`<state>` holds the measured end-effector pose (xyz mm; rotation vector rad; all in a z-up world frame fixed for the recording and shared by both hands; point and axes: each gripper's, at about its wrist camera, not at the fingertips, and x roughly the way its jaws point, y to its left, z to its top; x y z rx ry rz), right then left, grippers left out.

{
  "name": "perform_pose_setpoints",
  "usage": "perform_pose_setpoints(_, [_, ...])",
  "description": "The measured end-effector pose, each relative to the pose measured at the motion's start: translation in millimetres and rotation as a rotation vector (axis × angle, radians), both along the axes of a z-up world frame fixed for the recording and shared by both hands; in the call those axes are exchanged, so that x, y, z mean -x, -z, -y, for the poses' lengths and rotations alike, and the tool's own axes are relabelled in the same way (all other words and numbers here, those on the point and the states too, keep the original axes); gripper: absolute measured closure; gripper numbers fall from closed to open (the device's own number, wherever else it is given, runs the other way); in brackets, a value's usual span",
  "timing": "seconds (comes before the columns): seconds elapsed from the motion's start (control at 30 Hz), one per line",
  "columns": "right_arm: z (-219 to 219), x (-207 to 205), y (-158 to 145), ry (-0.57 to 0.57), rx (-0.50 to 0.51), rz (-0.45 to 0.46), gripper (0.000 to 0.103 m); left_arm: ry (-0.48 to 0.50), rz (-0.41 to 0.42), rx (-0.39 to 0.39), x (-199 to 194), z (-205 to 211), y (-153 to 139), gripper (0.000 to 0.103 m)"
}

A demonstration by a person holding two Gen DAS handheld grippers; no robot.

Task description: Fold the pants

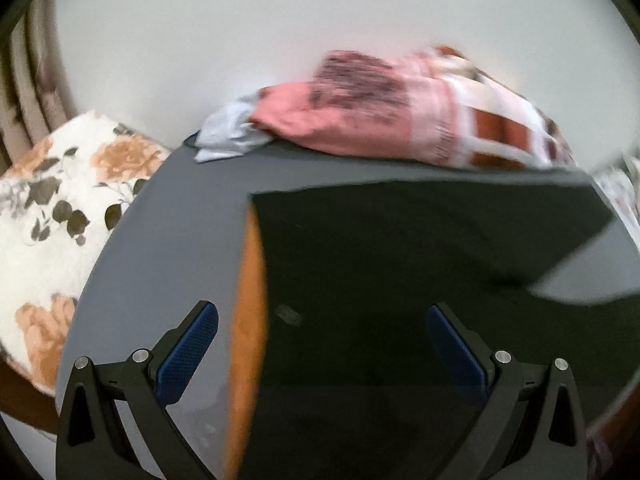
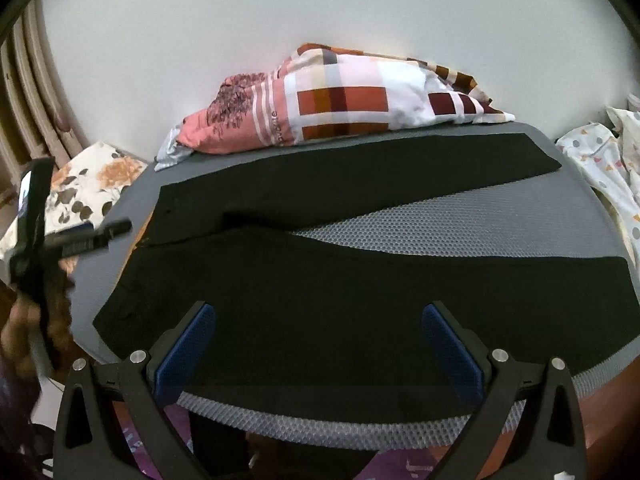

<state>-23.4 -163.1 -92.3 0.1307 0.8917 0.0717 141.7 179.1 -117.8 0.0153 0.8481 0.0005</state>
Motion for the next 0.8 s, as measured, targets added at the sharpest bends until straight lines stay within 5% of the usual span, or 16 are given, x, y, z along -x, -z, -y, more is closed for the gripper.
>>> perform_pose_setpoints(0.1, [-0.8, -10.6, 9.5, -0.004, -0.002, -0.03, 0.0, -0.037, -0.026, 0.056, -43.9, -44.1, 13.5, 0.001])
perform_pose_setpoints(0.23, [-3.1, -22.2, 26.6, -0.01, 0.005, -0.079, 0.0, 0.125, -0.086, 0.124, -108.6, -68.9, 31.3, 0.002])
perform_pose_setpoints(0.47, [-5.7, -40.8, 45.9, -0.007, 0.028, -0.16, 0.0, 0.241, -0.157, 0.097, -171.8, -67.2, 60.5, 0.005])
perform_pose_setpoints(0.63, [-10.1, -51.0, 54.9, -0.012, 0.043, -0.198, 0.0, 0.293, -0.24, 0.092, -200.4, -68.0, 86.6, 0.029])
perform_pose_setpoints(0.8, [-18.2, -55.3, 63.6, -0.025, 0.049, -0.225, 0.0, 0.343, -0.231, 0.127, -205.0, -65.8, 88.6, 0.045])
